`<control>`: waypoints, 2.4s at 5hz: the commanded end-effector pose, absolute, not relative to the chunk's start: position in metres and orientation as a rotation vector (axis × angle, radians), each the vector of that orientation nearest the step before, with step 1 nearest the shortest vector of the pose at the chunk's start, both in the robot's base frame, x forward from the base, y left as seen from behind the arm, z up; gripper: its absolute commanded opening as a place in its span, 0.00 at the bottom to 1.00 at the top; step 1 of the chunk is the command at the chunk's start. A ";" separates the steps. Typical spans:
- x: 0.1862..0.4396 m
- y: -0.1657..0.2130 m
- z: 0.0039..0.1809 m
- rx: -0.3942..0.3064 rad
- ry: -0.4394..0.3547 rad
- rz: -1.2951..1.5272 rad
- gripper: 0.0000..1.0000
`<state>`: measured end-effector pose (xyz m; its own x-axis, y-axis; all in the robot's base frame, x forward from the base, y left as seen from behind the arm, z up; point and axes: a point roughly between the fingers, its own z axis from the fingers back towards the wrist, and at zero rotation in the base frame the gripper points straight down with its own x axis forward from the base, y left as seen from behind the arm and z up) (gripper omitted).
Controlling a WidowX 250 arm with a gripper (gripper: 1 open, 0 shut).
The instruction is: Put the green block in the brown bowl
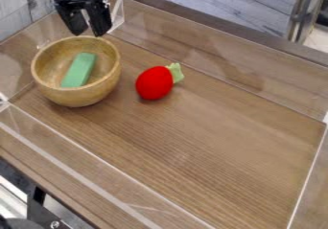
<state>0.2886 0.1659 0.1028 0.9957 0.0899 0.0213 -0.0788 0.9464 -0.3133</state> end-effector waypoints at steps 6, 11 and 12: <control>0.280 0.168 0.119 -0.319 -0.076 0.212 1.00; 0.274 0.151 0.140 -0.324 -0.083 0.096 1.00; 0.273 0.140 0.142 -0.321 -0.091 0.090 1.00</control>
<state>0.2708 0.1392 0.1228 0.9946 0.1033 0.0138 -0.0919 0.9316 -0.3516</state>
